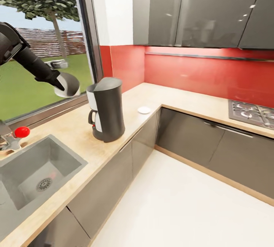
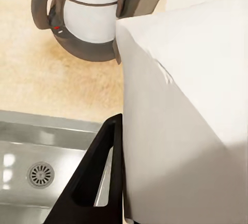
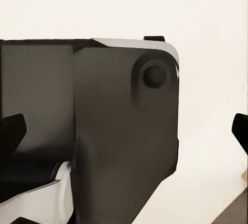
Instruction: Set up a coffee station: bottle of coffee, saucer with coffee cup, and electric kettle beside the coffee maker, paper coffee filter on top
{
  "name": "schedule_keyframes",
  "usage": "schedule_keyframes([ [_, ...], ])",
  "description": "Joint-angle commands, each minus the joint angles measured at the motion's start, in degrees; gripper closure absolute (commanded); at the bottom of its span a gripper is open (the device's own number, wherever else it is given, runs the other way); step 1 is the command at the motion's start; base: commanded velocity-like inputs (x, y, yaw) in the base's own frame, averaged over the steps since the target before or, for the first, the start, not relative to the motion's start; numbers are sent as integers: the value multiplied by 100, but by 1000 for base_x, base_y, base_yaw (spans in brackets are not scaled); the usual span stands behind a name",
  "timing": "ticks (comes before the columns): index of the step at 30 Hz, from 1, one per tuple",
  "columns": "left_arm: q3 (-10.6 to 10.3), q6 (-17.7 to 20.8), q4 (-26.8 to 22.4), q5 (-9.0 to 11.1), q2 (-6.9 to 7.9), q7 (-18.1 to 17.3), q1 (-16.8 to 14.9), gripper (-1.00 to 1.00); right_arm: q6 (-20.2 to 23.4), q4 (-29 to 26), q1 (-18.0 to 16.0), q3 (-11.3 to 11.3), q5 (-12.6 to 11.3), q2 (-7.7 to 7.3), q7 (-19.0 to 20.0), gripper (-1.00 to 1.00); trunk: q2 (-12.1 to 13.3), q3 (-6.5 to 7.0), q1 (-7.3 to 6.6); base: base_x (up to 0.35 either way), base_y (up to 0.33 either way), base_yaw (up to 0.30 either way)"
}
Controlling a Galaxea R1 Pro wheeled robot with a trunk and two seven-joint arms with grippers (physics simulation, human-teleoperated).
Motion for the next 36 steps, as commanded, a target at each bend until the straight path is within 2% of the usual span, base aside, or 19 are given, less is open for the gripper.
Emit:
schedule_keyframes([
  [1, 15, 21, -7, -59, 2, -39, -5, 100, -19, 5, -5, 3, -5, 0, -5, -100, -11, -12, 5, 203, -192, 57],
  [9, 131, 21, -3, -62, 54, -28, -5, 100, -19, 5, -5, 10, -5, 3, -5, -100, -11, -12, 5, 310, 46, 5],
  [24, 155, 14, -9, -24, 40, -59, -5, 100, -28, 4, -5, 23, 3, -15, -2, -100, -11, -12, 5, 10, 5, 0],
  [26, 210, 11, -11, 12, 39, -77, -5, 100, -27, 5, -5, 25, 3, -15, -4, -100, -11, -12, 5, 77, 0, 0],
  [30, 331, 5, -12, 30, 35, -80, -5, 100, -28, 12, -5, 29, 3, -15, -5, -100, -11, -12, 5, 207, 7, 0],
  [36, 358, -3, -19, 35, 30, -81, -5, 100, -27, 13, -5, 30, 9, -14, -5, -100, -11, -12, 5, 303, 58, 0],
])
